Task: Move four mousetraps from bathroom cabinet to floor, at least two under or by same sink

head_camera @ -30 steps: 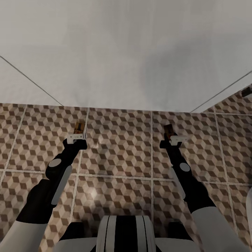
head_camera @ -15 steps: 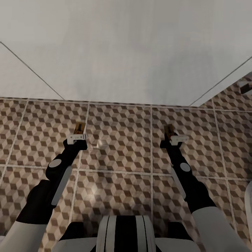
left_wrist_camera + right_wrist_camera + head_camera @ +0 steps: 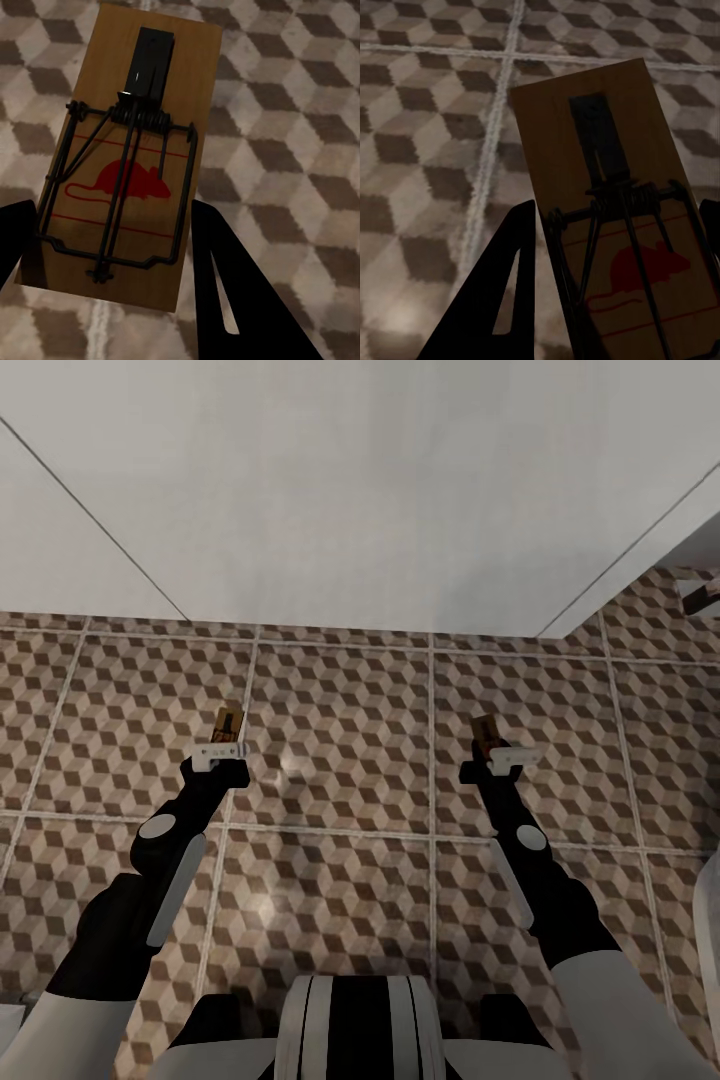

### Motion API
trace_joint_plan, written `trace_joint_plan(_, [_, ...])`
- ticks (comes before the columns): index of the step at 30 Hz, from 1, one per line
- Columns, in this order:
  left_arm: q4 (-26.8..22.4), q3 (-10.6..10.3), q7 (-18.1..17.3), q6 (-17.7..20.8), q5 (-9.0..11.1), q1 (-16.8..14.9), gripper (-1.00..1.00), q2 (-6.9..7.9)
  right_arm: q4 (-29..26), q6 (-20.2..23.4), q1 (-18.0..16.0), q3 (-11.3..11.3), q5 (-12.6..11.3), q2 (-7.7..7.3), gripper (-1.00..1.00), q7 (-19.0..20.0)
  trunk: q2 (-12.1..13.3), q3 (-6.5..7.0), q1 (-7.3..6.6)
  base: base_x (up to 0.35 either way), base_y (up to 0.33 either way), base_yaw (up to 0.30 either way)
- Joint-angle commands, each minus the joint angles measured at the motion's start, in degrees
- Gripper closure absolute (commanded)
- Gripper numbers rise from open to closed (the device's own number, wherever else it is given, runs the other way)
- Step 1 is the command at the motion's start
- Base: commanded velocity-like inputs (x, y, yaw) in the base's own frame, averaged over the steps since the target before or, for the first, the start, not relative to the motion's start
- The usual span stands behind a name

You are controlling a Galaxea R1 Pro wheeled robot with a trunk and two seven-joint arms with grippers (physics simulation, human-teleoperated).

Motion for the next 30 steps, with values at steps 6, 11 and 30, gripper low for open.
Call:
trace_joint_plan(6, [-0.1,-0.1,0.6,0.2,0.4,0.0,1.00,0.06,-0.2,-0.3,0.0,0.2,-0.4,-0.27,1.00,-0.3,0.0,-0.02,-0.01,-0.002,0.000,0.000])
trace_joint_plan(11, [-0.5,0.1,0.6,0.2,0.3,0.0,1.00,0.06,-0.9,-0.2,0.0,0.1,-0.3,-0.24,1.00,-0.3,0.0,-0.02,-0.01,0.000,0.000,0.000])
trace_joint_plan(30, [-1.4,0.3,0.6,0.1,0.2,0.0,1.00,-0.20,-3.3,4.0,0.0,0.1,-0.2,-0.29,1.00,-0.3,0.0,-0.02,-0.01,0.000,0.000,0.000])
